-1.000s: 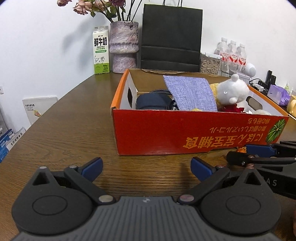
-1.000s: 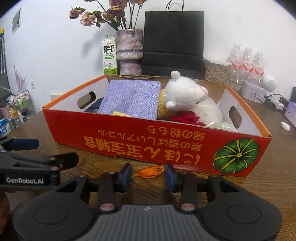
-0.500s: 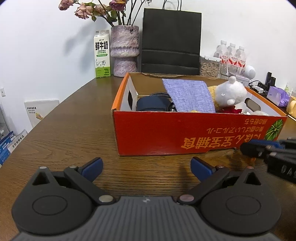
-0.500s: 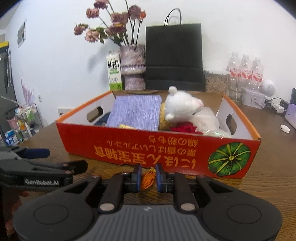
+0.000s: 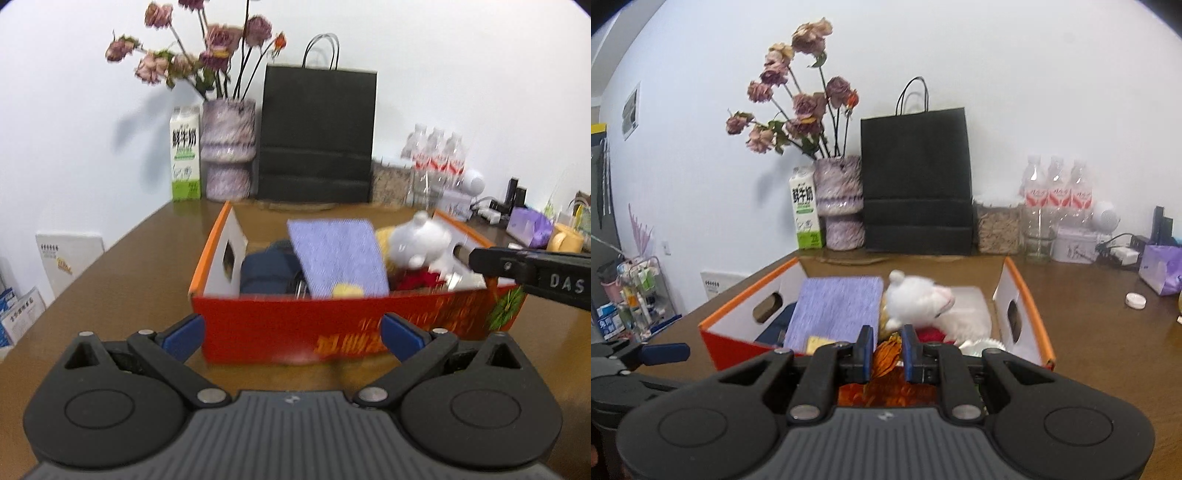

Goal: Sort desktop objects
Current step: 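Carry the orange flower into the box and open the right tool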

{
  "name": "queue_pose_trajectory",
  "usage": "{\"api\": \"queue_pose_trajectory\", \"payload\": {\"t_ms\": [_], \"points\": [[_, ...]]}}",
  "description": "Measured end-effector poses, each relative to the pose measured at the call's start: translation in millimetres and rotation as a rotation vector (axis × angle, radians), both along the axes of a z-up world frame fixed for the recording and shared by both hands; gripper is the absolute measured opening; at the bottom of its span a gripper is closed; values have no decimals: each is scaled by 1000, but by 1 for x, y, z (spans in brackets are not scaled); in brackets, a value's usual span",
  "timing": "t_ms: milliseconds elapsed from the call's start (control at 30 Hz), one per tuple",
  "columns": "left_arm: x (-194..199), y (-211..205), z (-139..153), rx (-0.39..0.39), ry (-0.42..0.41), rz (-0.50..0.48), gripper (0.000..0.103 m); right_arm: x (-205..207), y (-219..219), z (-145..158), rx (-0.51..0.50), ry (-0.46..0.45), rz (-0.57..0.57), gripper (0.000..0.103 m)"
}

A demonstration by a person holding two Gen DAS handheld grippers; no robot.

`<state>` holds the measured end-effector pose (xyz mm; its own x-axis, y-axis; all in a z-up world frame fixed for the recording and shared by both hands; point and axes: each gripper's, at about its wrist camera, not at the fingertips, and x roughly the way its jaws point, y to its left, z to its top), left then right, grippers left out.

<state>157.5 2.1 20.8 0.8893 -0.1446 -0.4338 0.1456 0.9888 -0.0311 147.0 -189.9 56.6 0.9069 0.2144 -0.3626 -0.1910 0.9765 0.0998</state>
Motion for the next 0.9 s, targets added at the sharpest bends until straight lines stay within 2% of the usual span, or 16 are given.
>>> {"api": "queue_pose_trajectory", "payload": {"t_ms": [267, 733, 767, 800, 867, 900], "points": [[16, -14, 21, -8, -65, -5, 103, 19, -3, 9, -11, -16, -26, 15], [41, -21, 23, -10, -60, 17, 103, 42, -7, 0, -10, 28, -60, 18], [41, -21, 23, -9, -59, 20, 103, 43, -8, -1, -9, 34, -65, 26], [41, -21, 22, -8, -57, 22, 103, 44, -9, -2, -9, 43, -70, 51], [41, -20, 23, -9, -57, 21, 103, 43, -12, -2, 4, 33, -89, 83], [41, -21, 23, -10, -57, 23, 103, 42, -13, -2, 0, 24, -101, 84]]}}
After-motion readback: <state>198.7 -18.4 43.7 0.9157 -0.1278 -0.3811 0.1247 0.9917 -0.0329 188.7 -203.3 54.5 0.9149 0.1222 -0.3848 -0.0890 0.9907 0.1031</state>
